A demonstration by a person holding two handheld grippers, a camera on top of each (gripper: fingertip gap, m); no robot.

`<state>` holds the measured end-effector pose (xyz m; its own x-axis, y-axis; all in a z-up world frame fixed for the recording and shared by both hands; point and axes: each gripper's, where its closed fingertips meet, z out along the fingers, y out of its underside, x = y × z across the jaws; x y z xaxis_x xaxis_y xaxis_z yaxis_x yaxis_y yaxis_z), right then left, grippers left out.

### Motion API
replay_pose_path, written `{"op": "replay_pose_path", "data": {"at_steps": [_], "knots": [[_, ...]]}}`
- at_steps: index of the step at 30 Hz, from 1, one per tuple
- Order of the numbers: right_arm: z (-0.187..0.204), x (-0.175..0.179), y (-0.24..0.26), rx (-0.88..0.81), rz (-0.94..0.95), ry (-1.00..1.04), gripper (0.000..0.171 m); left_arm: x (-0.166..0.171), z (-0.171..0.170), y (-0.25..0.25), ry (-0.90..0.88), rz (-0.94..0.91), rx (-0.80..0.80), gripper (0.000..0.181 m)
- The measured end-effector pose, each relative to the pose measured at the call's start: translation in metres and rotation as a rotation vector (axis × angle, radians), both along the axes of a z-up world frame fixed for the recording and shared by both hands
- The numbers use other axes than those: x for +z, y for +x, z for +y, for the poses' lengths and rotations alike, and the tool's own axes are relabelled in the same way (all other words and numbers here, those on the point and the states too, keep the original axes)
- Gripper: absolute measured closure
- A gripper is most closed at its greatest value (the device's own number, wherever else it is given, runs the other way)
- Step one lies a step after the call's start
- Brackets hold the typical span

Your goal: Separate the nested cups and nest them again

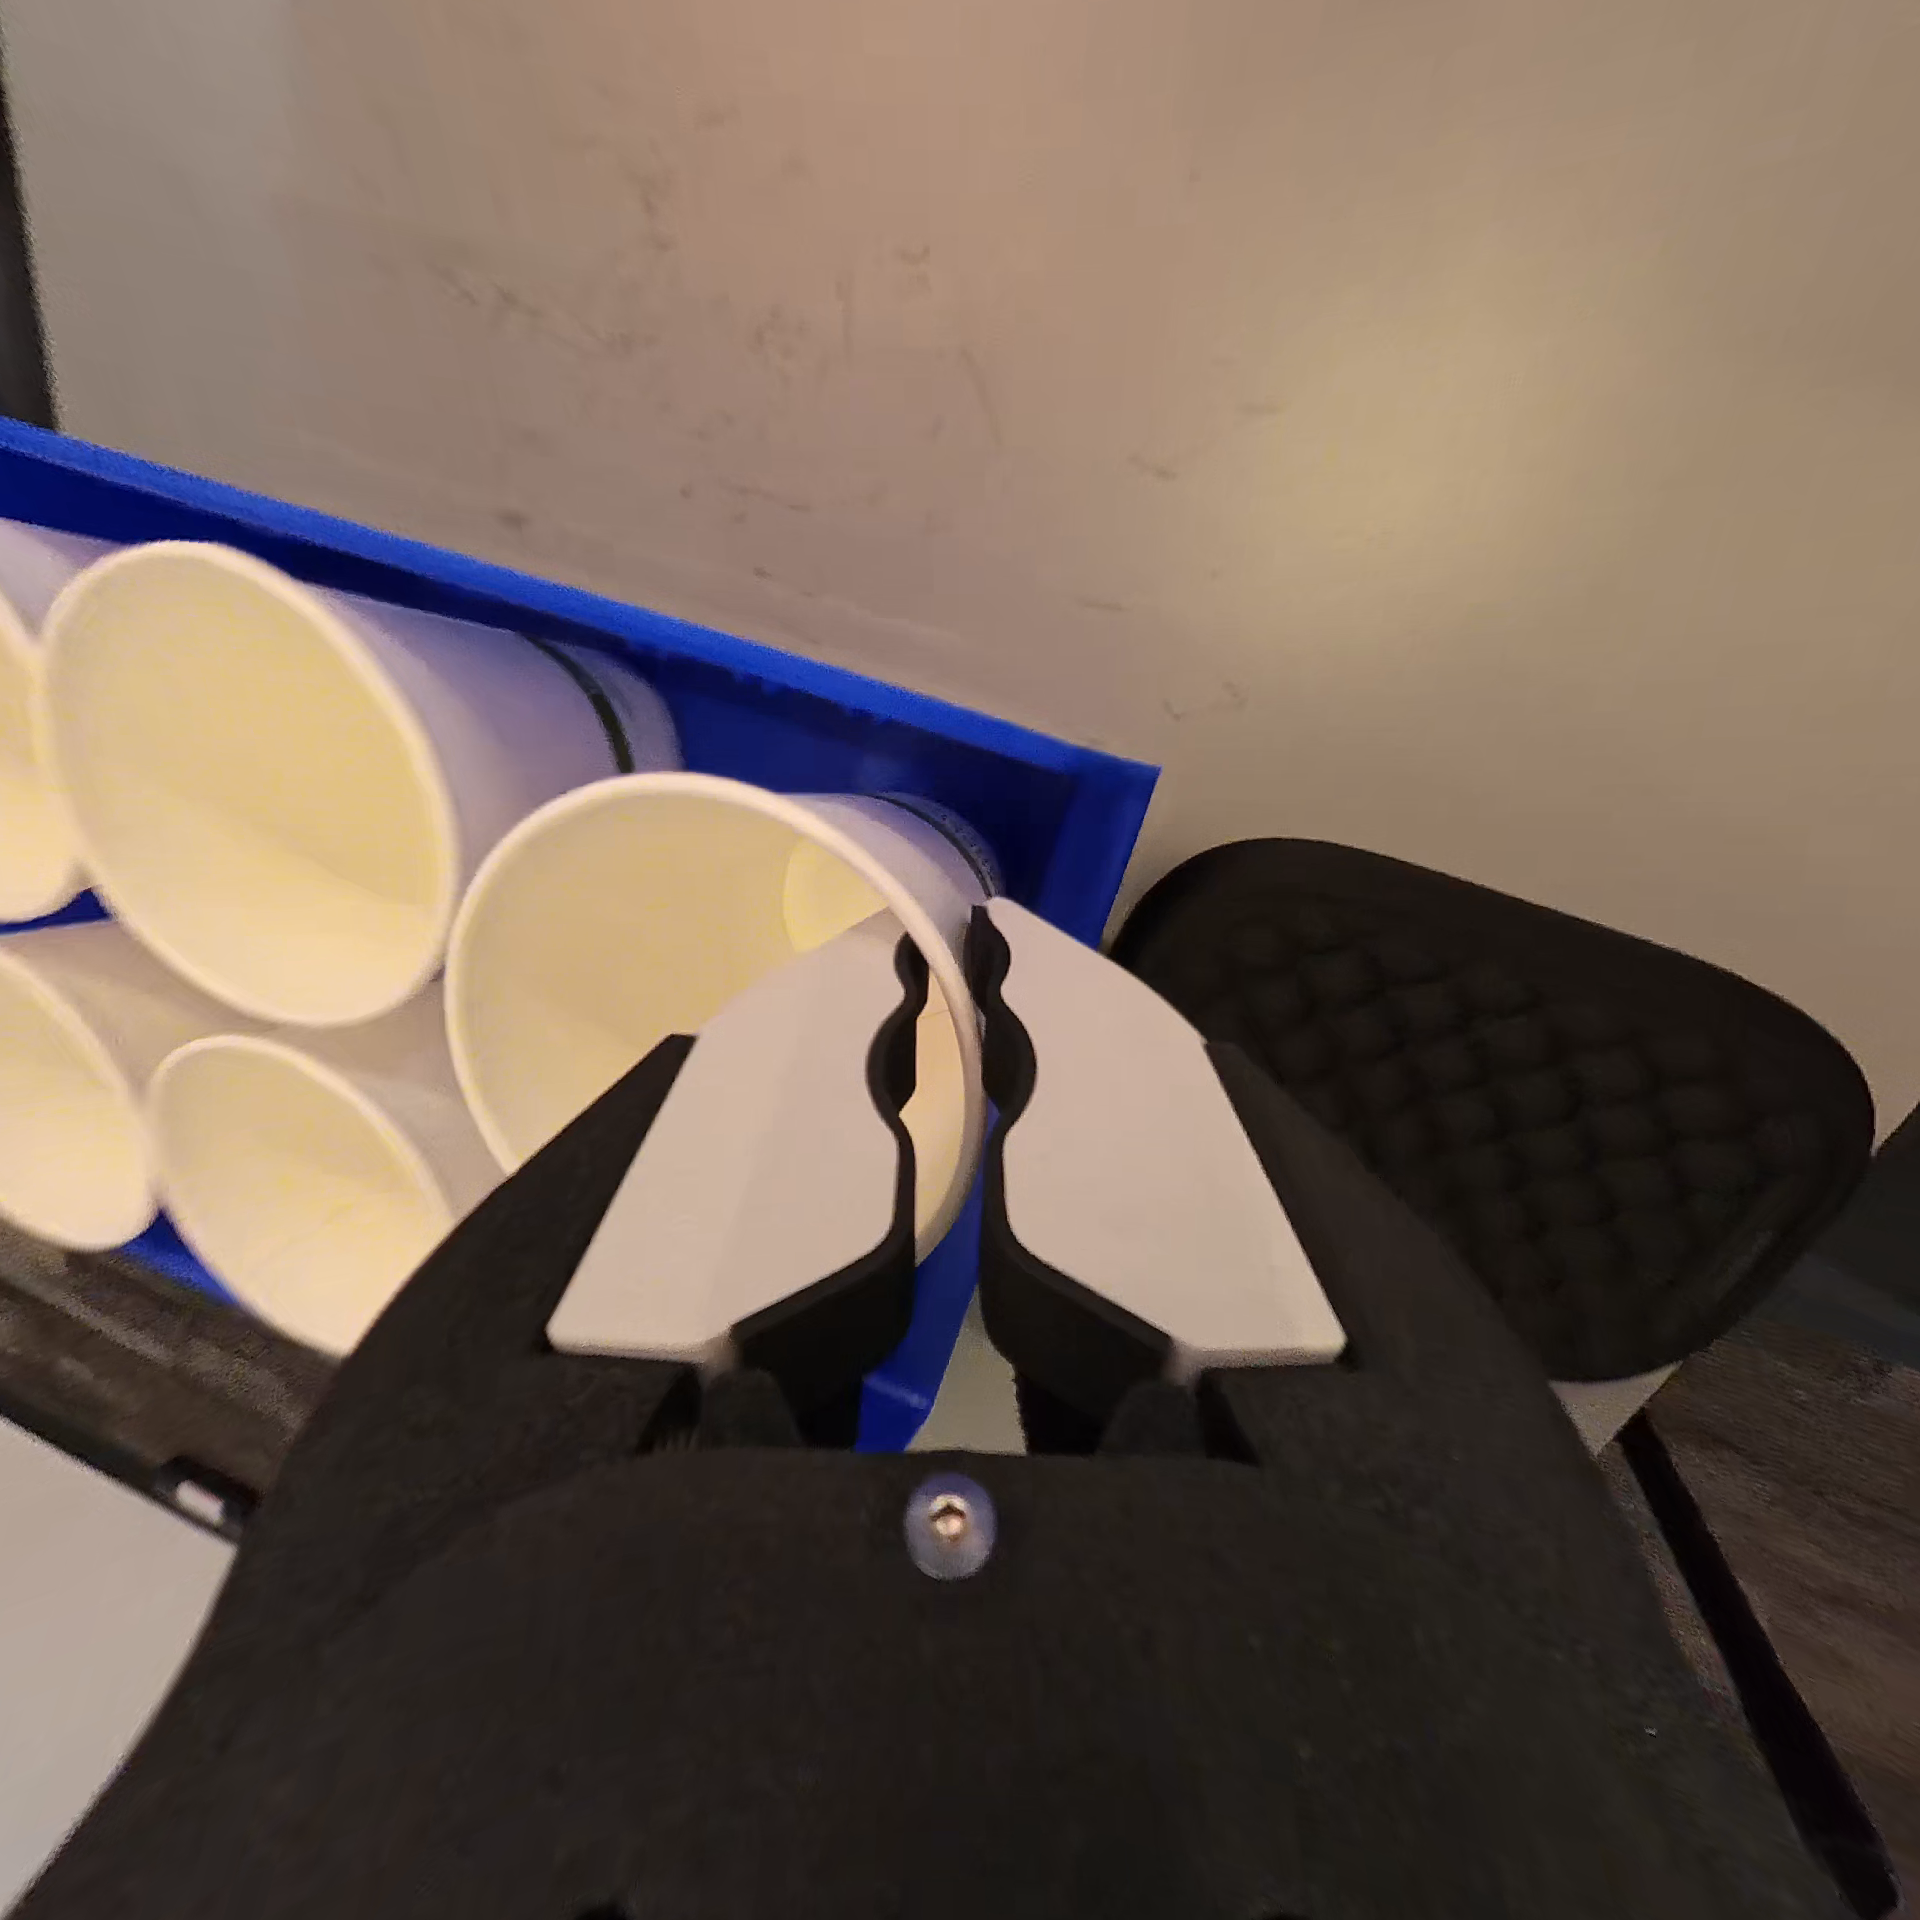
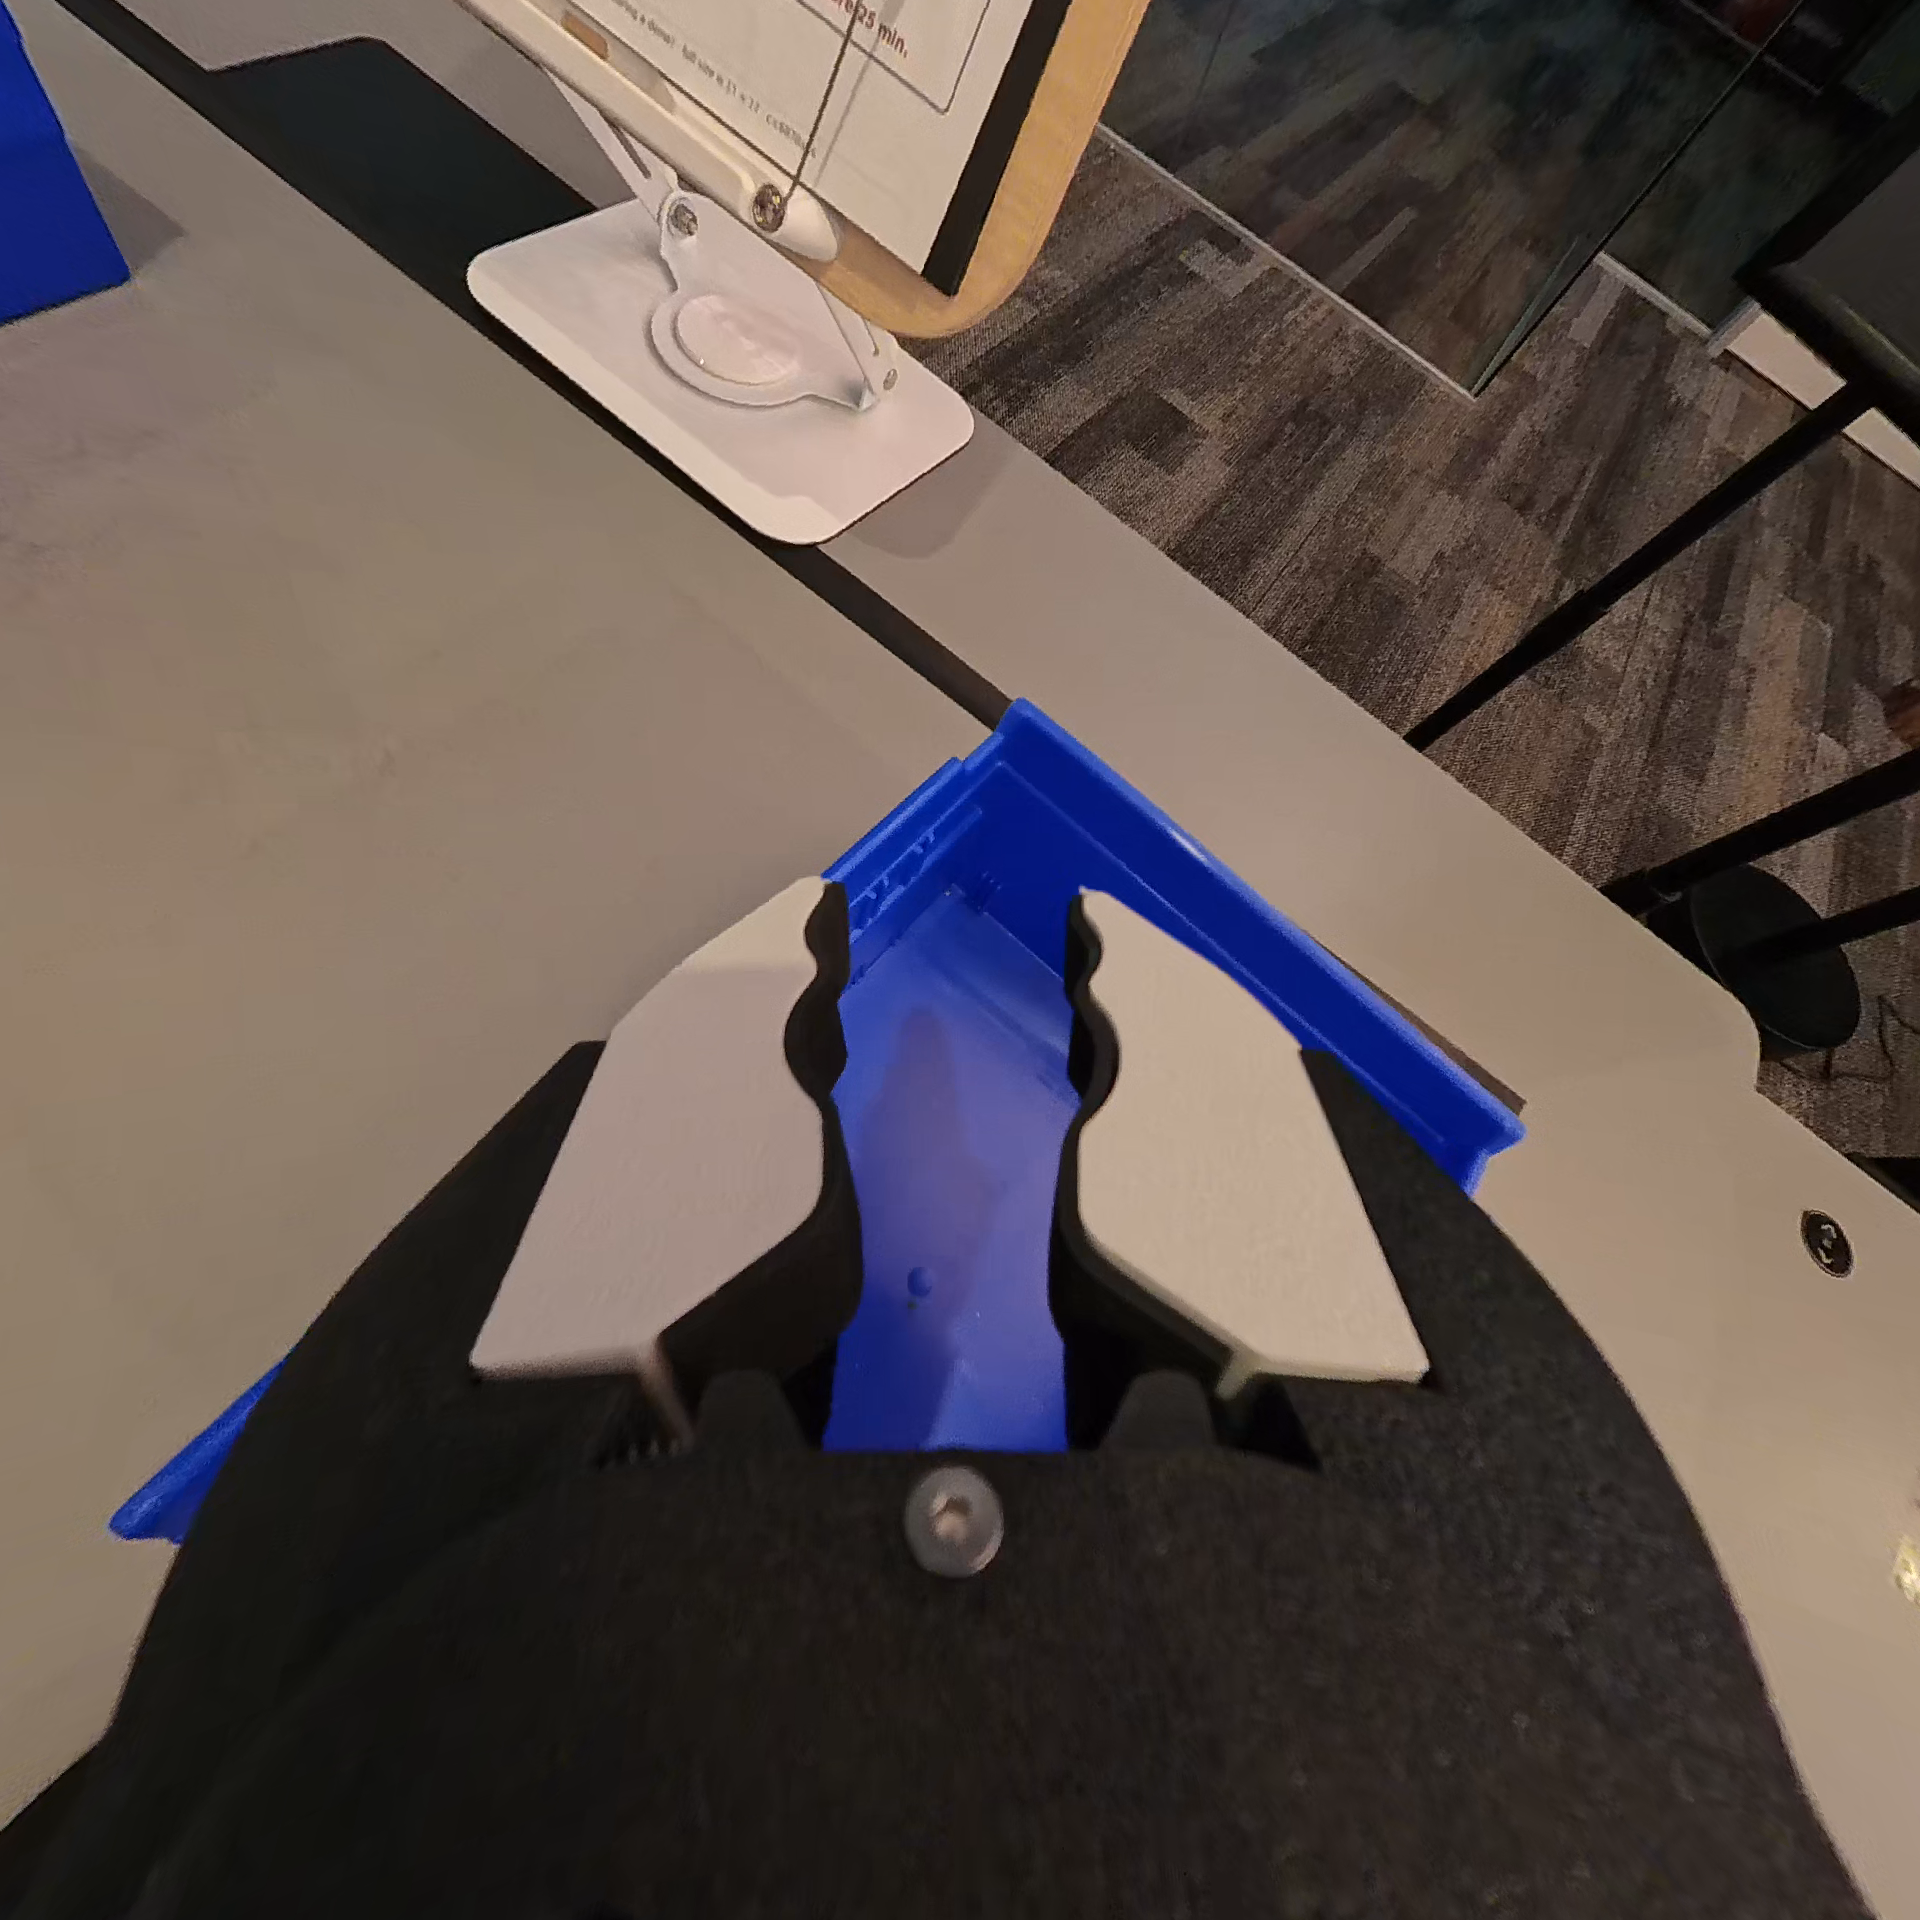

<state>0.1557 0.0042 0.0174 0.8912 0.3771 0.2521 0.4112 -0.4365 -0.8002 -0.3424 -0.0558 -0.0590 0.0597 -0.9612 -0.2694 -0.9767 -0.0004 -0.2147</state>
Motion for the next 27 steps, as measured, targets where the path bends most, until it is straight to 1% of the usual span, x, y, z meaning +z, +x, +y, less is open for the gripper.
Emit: {"op": "replay_pose_path", "data": {"at_steps": [3, 5, 7, 8, 10, 12, 15, 17, 18, 22, 27], "knots": [[0.000, 0.013, -0.004, 0.005, 0.005, 0.050, 0.132, 0.040, -0.002, -0.001, 0.083, -0.025, -0.030, 0.174], [-0.001, 0.028, -0.012, 0.021, 0.020, 0.106, 0.132, 0.072, -0.005, 0.012, 0.144, -0.105, -0.076, 0.174], [-0.002, 0.048, -0.028, 0.064, 0.048, 0.194, 0.130, 0.102, -0.013, 0.035, 0.195, -0.214, -0.154, 0.174], [-0.004, 0.060, -0.040, 0.101, 0.077, 0.244, 0.126, 0.114, -0.020, 0.050, 0.217, -0.270, -0.206, 0.174], [-0.013, 0.082, -0.073, 0.221, 0.169, 0.324, 0.119, 0.128, -0.039, 0.082, 0.236, -0.375, -0.327, 0.174], [-0.031, 0.098, -0.119, 0.415, 0.293, 0.339, 0.107, 0.130, -0.058, 0.111, 0.239, -0.432, -0.448, 0.174], [-0.067, 0.111, -0.186, 0.720, 0.450, 0.306, 0.102, 0.125, -0.067, 0.148, 0.278, -0.455, -0.554, 0.175], [-0.084, 0.107, -0.220, 0.863, 0.488, 0.260, 0.100, 0.118, -0.073, 0.165, 0.242, -0.479, -0.605, 0.175], [-0.090, 0.100, -0.234, 0.919, 0.478, 0.223, 0.100, 0.115, -0.074, 0.170, 0.227, -0.491, -0.621, 0.175], [-0.101, 0.065, -0.277, 1.046, 0.390, 0.126, 0.097, 0.099, -0.067, 0.176, 0.192, -0.481, -0.639, 0.175], [-0.103, 0.031, -0.307, 1.097, 0.330, 0.042, 0.093, 0.082, -0.066, 0.178, 0.121, -0.487, -0.673, 0.175]]}}
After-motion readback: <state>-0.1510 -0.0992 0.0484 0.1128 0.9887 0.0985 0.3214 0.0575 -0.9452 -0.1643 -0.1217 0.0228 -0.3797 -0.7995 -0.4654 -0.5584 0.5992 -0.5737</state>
